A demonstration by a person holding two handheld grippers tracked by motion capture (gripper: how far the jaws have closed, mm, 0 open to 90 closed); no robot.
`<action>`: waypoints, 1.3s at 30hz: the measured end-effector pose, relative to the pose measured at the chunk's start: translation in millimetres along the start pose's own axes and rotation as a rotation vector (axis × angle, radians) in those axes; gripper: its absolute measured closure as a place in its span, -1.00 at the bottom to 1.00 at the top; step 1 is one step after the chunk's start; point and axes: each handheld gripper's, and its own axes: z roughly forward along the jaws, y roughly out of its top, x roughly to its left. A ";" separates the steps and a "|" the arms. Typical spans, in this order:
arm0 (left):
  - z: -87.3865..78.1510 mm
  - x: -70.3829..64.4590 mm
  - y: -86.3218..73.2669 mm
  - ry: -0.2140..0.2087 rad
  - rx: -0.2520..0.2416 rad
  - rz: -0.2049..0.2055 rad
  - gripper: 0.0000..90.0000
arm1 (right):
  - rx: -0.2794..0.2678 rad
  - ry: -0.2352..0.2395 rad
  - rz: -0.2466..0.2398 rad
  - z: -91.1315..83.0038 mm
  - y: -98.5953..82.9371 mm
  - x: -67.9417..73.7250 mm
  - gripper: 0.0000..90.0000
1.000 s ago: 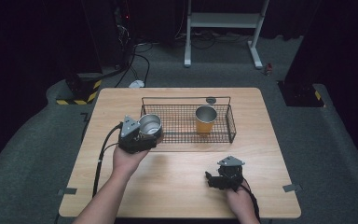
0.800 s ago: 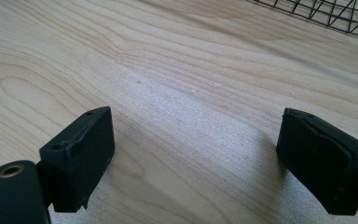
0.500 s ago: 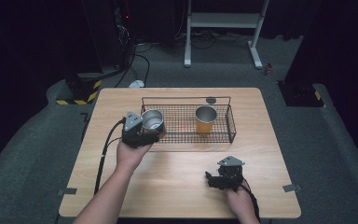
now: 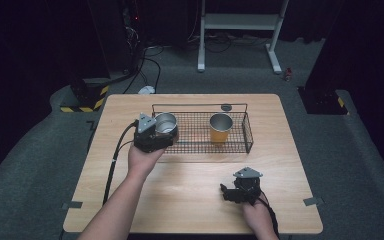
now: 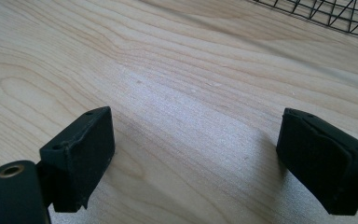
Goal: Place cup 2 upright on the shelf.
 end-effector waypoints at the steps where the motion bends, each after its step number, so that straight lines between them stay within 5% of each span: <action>1: 0.8 0.1 0.5 -0.001 0.000 0.000 -0.58 | 0.000 0.000 -0.001 0.0 0.0 0.0 -0.75; 39: 45.5 1.0 5.4 0.028 0.038 -0.043 -0.58 | 0.000 0.002 -0.001 -0.2 -0.3 -0.2 -0.75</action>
